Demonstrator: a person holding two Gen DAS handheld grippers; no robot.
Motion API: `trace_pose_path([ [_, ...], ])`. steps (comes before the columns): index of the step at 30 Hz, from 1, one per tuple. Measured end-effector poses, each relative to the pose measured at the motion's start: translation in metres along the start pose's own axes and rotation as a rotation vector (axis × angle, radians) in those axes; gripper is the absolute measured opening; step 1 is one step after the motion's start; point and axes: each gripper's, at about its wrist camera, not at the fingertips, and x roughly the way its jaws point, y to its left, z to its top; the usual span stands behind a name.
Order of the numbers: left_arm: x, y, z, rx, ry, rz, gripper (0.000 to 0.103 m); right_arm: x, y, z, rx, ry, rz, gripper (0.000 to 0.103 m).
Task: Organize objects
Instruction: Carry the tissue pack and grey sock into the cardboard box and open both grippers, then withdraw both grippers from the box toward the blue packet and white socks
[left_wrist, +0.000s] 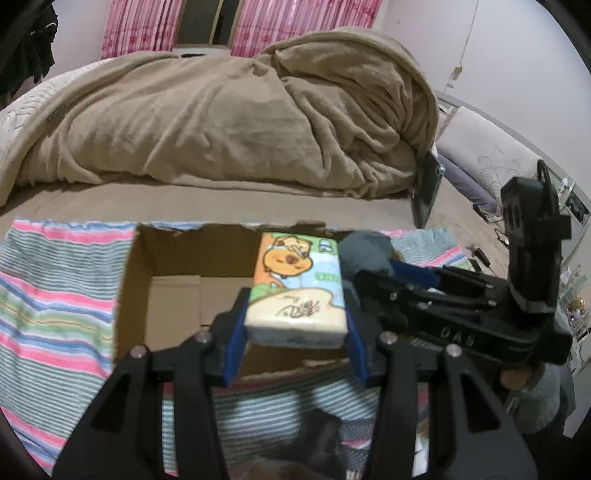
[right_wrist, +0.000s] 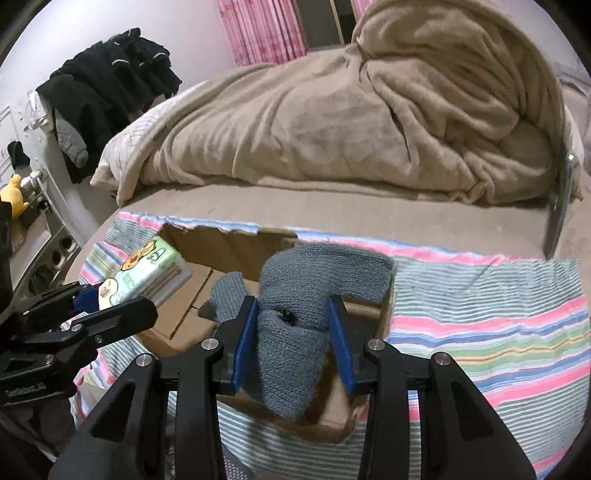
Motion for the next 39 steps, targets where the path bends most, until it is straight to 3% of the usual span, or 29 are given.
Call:
trace_pose_path([
  [5, 0.026, -0.008, -0.002, 0.004, 0.048, 0.009, 0.047, 0.004, -0.008, -0.005, 0.021, 0.009, -0.016, 0.042],
  [8, 0.037, -0.013, -0.003, 0.005, 0.057, 0.087, 0.047, -0.005, -0.011, -0.003, 0.042, -0.013, 0.026, 0.055],
  [10, 0.041, -0.015, -0.004, -0.020, 0.076, 0.070, 0.047, -0.018, -0.013, 0.001, 0.047, -0.044, 0.036, 0.059],
  [17, 0.056, -0.035, -0.005, 0.008, 0.118, 0.111, 0.049, -0.049, -0.024, 0.004, 0.054, -0.111, 0.013, 0.060],
  [20, 0.057, -0.036, -0.006, -0.009, 0.142, 0.102, 0.058, -0.056, -0.030, 0.000, 0.063, -0.117, 0.002, 0.060],
  [25, 0.036, -0.039, -0.010, 0.004, 0.128, 0.101, 0.059, -0.073, -0.036, -0.008, 0.083, -0.122, -0.020, 0.061],
  [28, 0.017, -0.040, -0.014, 0.014, 0.108, 0.094, 0.071, -0.081, -0.033, -0.014, 0.087, -0.122, -0.031, 0.061],
  [39, -0.066, -0.030, -0.030, 0.025, 0.017, 0.091, 0.071, -0.111, 0.007, -0.037, 0.058, -0.104, -0.058, 0.061],
])
